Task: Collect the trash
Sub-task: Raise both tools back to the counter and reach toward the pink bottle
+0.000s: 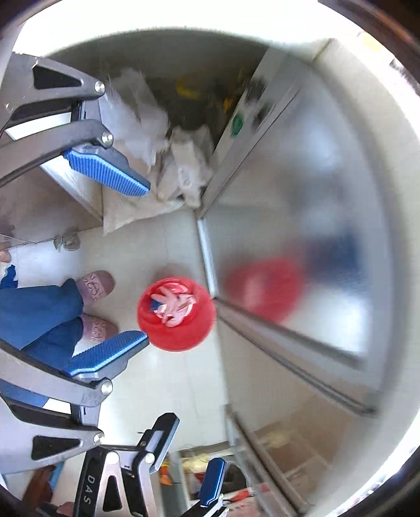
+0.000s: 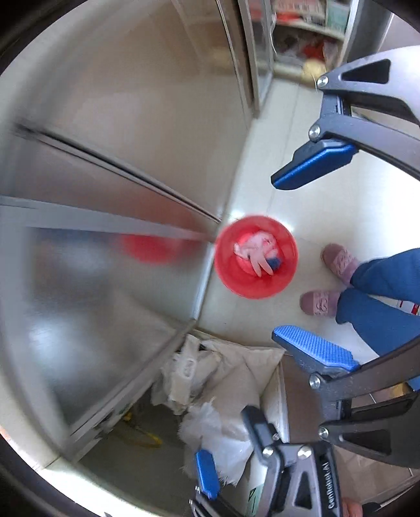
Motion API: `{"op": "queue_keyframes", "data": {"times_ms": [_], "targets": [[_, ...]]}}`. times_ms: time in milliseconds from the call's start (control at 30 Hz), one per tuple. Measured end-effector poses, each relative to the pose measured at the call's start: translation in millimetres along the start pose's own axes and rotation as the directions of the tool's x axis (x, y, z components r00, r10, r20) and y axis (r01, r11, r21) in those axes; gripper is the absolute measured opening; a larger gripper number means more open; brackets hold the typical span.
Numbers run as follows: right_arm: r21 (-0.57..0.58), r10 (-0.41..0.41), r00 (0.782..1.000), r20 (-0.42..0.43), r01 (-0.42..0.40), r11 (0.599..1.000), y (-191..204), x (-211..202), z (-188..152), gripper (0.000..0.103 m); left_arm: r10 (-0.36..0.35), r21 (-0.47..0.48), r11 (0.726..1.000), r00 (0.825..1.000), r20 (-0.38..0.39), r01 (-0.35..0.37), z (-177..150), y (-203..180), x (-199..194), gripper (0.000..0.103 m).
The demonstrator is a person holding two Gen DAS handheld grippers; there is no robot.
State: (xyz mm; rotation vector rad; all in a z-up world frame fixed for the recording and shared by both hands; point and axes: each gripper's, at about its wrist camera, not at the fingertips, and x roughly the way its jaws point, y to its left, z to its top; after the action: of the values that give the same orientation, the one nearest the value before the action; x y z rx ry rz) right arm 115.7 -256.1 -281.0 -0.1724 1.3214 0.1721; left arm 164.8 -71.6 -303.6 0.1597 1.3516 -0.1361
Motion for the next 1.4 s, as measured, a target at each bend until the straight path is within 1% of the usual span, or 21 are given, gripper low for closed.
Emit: {"op": "queue_keyframes", "data": {"times_ms": [100, 200, 233, 300, 367, 500, 633, 767, 800, 933, 1000, 1067, 1200, 1233, 1300, 1367, 1400], "targets": [[-0.022, -0.016, 0.997, 0.069, 0.017, 1.000, 4, -53, 14, 0.088, 0.020, -0.048, 0.999, 0.998, 0.052, -0.017, 7, 9, -53, 0.084], [-0.036, -0.032, 0.988, 0.153, 0.038, 0.999, 7, -103, 26, 0.094, 0.005, -0.088, 0.996, 0.994, 0.111, 0.005, 13, 18, -100, 0.084], [-0.043, -0.041, 0.983, 0.178, 0.050, 0.998, 9, -118, 31, 0.094, 0.011, -0.092, 0.996, 0.991, 0.131, 0.001, 16, 20, -114, 0.084], [-0.050, -0.055, 0.974, 0.220, 0.068, 0.996, 12, -141, 40, 0.096, 0.036, -0.100, 0.995, 0.985, 0.167, -0.019, 23, 25, -138, 0.084], [-0.060, -0.047, 0.966, 0.254, 0.064, 0.996, 13, -159, 50, 0.097, 0.048, -0.119, 0.993, 0.980, 0.196, -0.024, 31, 34, -157, 0.084], [-0.090, -0.032, 0.953, 0.302, 0.062, 0.994, 22, -180, 73, 0.099, 0.076, -0.141, 0.989, 0.965, 0.251, -0.041, 48, 52, -188, 0.084], [-0.124, -0.017, 0.940, 0.342, 0.063, 0.990, 32, -188, 104, 0.100, 0.090, -0.156, 0.987, 0.955, 0.282, -0.047, 73, 84, -199, 0.084], [-0.156, 0.004, 0.932, 0.361, 0.056, 0.986, 53, -181, 148, 0.100, 0.106, -0.188, 0.981, 0.948, 0.300, -0.050, 106, 120, -202, 0.084], [-0.165, 0.012, 0.931, 0.365, 0.052, 0.985, 61, -189, 162, 0.100, 0.109, -0.199, 0.979, 0.947, 0.303, -0.049, 114, 132, -203, 0.084], [-0.219, 0.034, 0.927, 0.374, 0.053, 0.974, 89, -184, 215, 0.100, 0.120, -0.260, 0.965, 0.945, 0.305, -0.039, 143, 186, -203, 0.084], [-0.253, 0.054, 0.931, 0.362, 0.043, 0.967, 106, -182, 241, 0.100, 0.143, -0.304, 0.951, 0.945, 0.294, -0.050, 154, 214, -202, 0.084], [-0.289, 0.077, 0.935, 0.346, 0.029, 0.957, 129, -177, 265, 0.100, 0.149, -0.351, 0.935, 0.950, 0.274, -0.045, 162, 244, -201, 0.084], [-0.378, 0.127, 0.935, 0.331, 0.008, 0.926, 178, -168, 306, 0.100, 0.160, -0.443, 0.896, 0.955, 0.248, -0.034, 168, 306, -194, 0.084], [-0.400, 0.136, 0.937, 0.322, 0.004, 0.917, 190, -164, 317, 0.099, 0.167, -0.470, 0.882, 0.957, 0.237, -0.038, 168, 322, -192, 0.084], [-0.450, 0.159, 0.943, 0.293, -0.011, 0.893, 214, -155, 336, 0.099, 0.176, -0.535, 0.844, 0.961, 0.213, -0.036, 165, 352, -187, 0.084], [-0.500, 0.187, 0.946, 0.267, -0.030, 0.865, 238, -146, 349, 0.100, 0.195, -0.590, 0.807, 0.960, 0.203, -0.039, 161, 378, -186, 0.084], [-0.523, 0.199, 0.946, 0.256, -0.038, 0.852, 249, -142, 355, 0.099, 0.206, -0.607, 0.793, 0.958, 0.198, -0.045, 158, 386, -186, 0.084]]}}
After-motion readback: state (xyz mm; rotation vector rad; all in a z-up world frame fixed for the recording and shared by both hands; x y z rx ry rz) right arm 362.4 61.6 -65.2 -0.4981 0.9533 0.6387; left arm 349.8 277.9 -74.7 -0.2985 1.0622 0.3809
